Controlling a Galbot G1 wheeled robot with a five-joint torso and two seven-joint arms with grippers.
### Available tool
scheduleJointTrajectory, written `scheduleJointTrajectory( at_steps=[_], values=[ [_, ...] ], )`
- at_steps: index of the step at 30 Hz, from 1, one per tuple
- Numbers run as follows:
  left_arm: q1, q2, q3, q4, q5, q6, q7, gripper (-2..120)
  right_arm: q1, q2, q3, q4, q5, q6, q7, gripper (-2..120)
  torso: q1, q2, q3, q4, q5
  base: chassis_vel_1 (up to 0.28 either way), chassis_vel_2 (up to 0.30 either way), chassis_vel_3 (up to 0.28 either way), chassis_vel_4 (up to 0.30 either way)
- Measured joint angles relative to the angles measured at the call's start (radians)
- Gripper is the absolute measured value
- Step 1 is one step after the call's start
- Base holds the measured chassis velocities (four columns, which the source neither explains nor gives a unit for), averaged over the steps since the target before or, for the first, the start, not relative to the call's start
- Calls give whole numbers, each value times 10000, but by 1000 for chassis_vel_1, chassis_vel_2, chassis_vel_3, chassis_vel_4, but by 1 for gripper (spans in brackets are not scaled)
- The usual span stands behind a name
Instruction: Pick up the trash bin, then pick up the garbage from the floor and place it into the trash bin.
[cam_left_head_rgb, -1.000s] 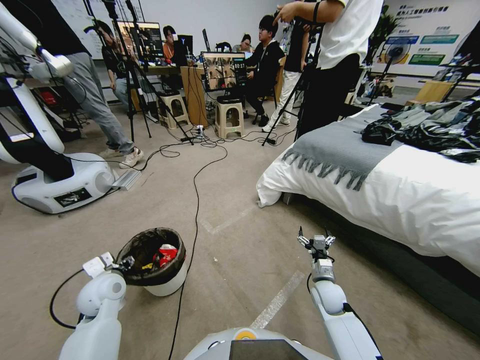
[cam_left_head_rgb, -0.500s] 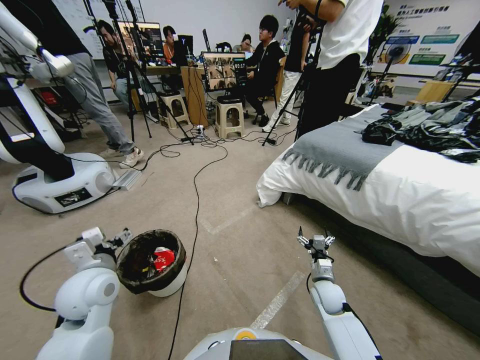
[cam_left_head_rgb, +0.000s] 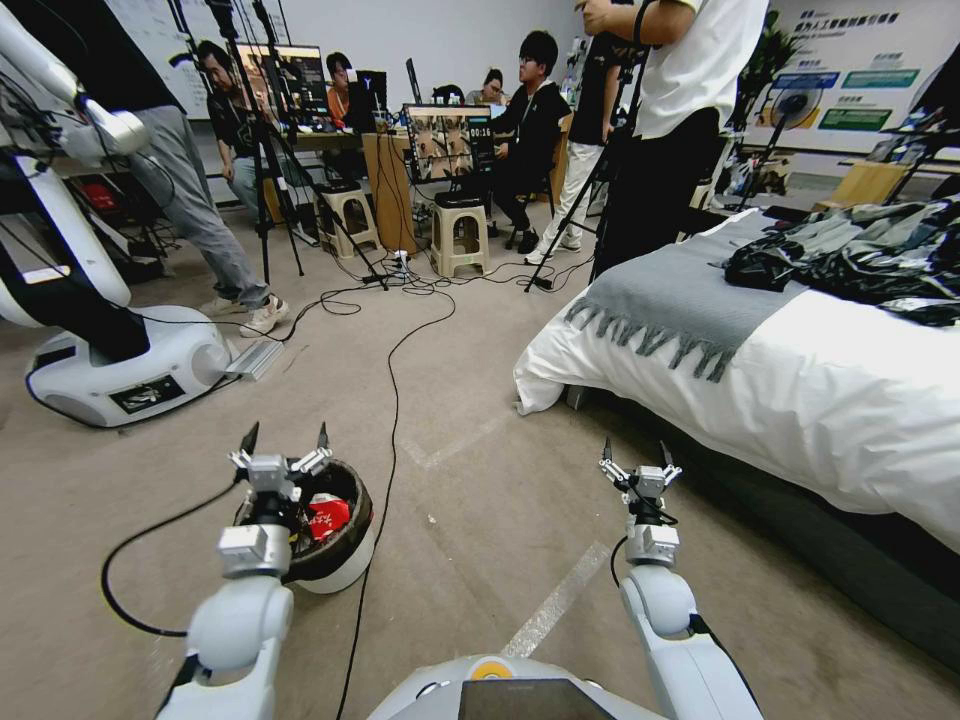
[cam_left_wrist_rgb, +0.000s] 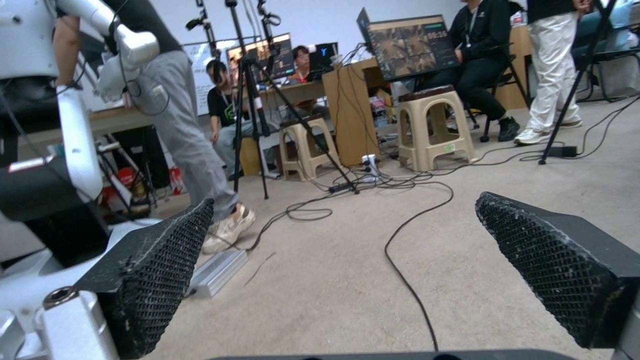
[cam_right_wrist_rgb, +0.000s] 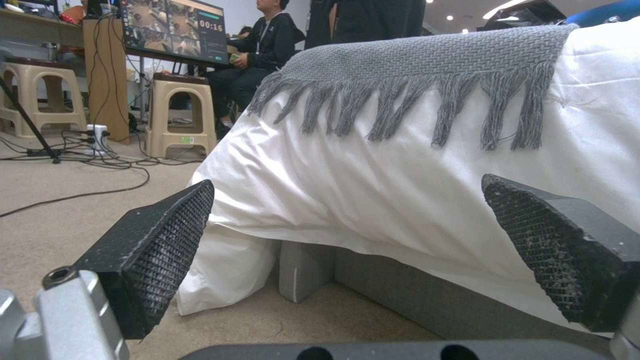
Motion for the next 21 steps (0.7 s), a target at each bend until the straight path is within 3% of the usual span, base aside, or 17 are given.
scheduleJointTrajectory(
  at_steps=[21],
  values=[
    [-102,31,-63,132,-112,140,-200,100,-8,-95,5,-50,-29,0,-29,100,1,0,0,-1,1,0,0,0,0]
  ],
)
